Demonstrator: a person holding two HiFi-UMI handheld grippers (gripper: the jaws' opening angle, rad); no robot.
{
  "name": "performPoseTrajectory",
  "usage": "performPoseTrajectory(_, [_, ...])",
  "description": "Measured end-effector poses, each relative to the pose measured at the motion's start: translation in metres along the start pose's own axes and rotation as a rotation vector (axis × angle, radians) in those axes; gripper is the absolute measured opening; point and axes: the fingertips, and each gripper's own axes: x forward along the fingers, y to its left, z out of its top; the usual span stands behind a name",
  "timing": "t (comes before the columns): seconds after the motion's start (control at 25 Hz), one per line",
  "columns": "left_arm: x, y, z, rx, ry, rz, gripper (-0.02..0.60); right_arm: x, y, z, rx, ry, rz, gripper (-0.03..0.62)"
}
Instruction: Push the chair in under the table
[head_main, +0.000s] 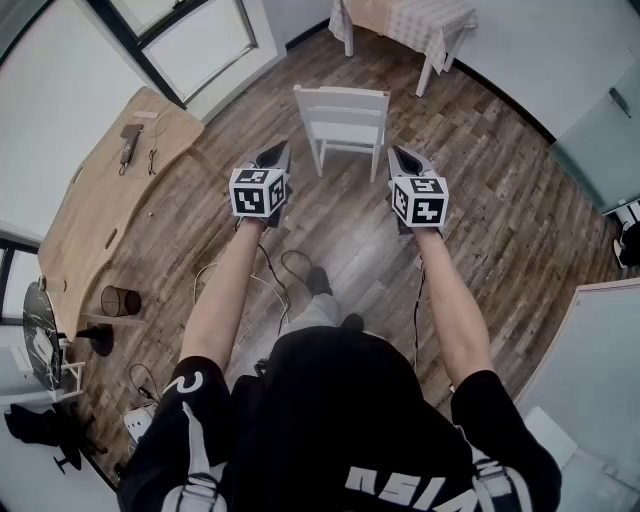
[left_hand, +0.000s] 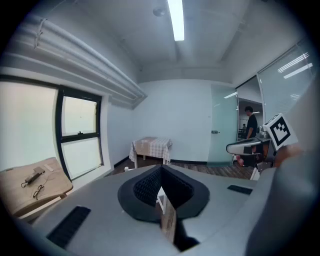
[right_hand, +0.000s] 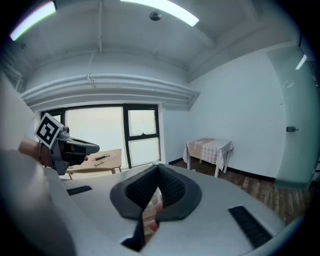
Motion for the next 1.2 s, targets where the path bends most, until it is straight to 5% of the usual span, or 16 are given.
performPoseTrajectory(0.28, [0.042,0.000,-0.011,-0.016,0.039,-0.024,0.025,0.022,-0.032,-0.015,0.011,0.051,-0.028,0.012])
performPoseTrajectory(1.2, [0.153,0.139,-0.031,-0.021,0.095,-0.060,0.025,0.176,-0.022,-0.021,-0.006,0.138,-0.102,0.014])
